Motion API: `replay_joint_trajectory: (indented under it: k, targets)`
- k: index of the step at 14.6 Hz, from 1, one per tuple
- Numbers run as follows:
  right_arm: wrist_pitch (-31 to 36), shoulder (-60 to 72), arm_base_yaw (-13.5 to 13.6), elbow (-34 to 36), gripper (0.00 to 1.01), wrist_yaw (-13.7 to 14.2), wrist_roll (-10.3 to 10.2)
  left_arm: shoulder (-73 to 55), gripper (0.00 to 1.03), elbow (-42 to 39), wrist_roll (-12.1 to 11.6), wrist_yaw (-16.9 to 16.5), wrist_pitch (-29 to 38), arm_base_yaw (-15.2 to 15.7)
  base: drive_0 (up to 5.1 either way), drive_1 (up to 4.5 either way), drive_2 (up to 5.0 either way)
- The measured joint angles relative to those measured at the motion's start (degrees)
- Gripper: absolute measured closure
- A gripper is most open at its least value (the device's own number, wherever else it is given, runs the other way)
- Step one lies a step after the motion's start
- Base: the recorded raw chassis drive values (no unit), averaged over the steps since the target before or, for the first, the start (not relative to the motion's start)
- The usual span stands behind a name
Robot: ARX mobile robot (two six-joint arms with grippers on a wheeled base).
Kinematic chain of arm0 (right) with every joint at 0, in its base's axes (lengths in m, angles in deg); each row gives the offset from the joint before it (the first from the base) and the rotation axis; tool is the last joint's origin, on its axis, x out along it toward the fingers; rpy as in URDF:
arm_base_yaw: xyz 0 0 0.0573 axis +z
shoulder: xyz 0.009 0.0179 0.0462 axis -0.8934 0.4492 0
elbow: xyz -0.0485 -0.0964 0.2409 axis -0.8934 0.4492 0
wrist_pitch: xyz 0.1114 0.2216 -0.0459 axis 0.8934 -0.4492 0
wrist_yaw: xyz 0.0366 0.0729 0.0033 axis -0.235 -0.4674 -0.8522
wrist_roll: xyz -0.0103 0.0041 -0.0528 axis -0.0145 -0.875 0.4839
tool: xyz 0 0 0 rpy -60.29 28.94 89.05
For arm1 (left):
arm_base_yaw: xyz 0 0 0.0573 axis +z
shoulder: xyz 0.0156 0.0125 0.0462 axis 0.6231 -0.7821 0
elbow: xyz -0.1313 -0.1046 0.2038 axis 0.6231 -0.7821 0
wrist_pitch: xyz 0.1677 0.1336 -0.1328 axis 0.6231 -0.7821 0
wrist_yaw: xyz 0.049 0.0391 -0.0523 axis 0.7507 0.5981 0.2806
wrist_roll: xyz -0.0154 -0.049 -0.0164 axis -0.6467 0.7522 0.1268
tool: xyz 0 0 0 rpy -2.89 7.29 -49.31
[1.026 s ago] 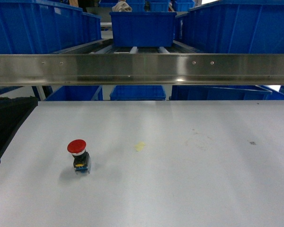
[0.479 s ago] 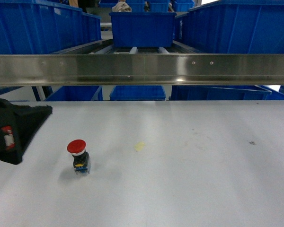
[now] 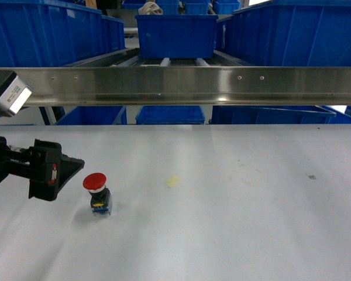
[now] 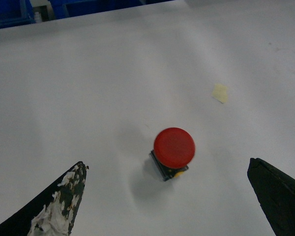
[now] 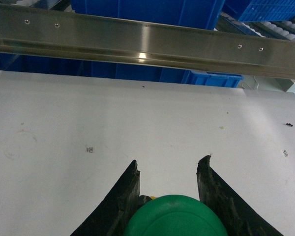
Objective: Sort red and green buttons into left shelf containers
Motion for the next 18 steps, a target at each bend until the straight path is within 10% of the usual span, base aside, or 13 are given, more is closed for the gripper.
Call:
replay_joint_trajectory:
  k: [12, 18]
  targets:
    - [0.0, 0.0, 0.0, 0.0, 0.7, 0.0, 0.0, -10.4, 0.05, 11.5, -3.7, -1.0, -5.9, -4.4, 0.0, 0.0, 0.0]
    - [0.0, 0.0, 0.0, 0.0, 0.7, 0.0, 0.0, -22.3, 0.05, 15.7, -4.0, 4.3, -2.9, -6.2, 0.0, 0.0, 0.0]
